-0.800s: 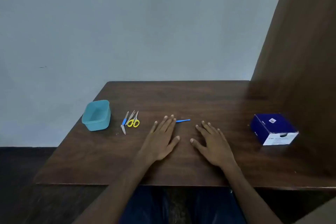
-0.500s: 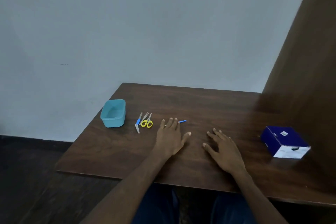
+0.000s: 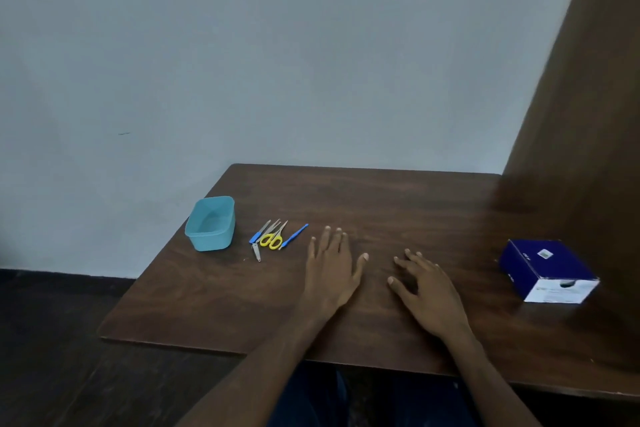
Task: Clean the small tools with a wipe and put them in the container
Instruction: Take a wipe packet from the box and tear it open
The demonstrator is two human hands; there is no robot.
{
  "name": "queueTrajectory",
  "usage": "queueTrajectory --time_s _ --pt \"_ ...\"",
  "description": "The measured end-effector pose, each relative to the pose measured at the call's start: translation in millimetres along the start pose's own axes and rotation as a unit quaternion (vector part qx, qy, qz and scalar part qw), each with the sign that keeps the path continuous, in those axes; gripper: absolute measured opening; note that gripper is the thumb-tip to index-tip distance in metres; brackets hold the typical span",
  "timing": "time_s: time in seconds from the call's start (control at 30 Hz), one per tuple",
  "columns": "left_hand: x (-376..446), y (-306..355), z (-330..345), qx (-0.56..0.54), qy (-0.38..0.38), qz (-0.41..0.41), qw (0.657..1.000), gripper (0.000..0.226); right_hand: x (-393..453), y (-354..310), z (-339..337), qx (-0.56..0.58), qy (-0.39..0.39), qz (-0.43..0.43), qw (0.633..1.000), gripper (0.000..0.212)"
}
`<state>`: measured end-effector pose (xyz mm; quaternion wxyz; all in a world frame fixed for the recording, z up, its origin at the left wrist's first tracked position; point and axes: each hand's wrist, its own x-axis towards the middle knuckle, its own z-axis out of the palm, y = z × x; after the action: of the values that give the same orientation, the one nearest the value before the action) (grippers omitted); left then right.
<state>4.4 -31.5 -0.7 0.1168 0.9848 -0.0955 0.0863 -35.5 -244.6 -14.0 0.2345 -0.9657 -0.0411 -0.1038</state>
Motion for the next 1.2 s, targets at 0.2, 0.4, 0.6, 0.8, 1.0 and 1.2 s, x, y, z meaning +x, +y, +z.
queueTrajectory --time_s 0.2,0.4,0.6,0.8,1.0,1.2 --pt "0.5 63.5 27.3 -0.014 -0.081 0.056 0.995 0.075 -10.0 8.0 -9.4 0.124 0.129 -0.007 0.984 0.044" --pt "-0.2 109.9 35.3 -0.063 -0.063 0.126 0.988 0.087 -45.4 48.0 -64.3 0.032 0.439 -0.018 0.898 0.048" --pt "15.5 195.5 40.3 -0.188 -0.131 0.171 0.958 0.149 -71.0 107.1 -95.3 0.064 0.409 0.249 0.876 0.084" --pt "41.6 237.1 46.6 -0.32 -0.155 0.178 0.918 0.125 -65.3 117.0 -91.3 0.233 0.333 0.238 0.882 0.07" --pt "54.1 186.8 40.1 -0.383 -0.123 0.173 0.899 0.106 -69.6 124.4 -85.6 0.217 0.253 0.131 0.934 0.06" --pt "49.0 96.3 27.2 -0.39 -0.082 0.164 0.902 0.097 -58.6 100.7 -70.7 0.018 0.146 -0.002 0.989 0.067"
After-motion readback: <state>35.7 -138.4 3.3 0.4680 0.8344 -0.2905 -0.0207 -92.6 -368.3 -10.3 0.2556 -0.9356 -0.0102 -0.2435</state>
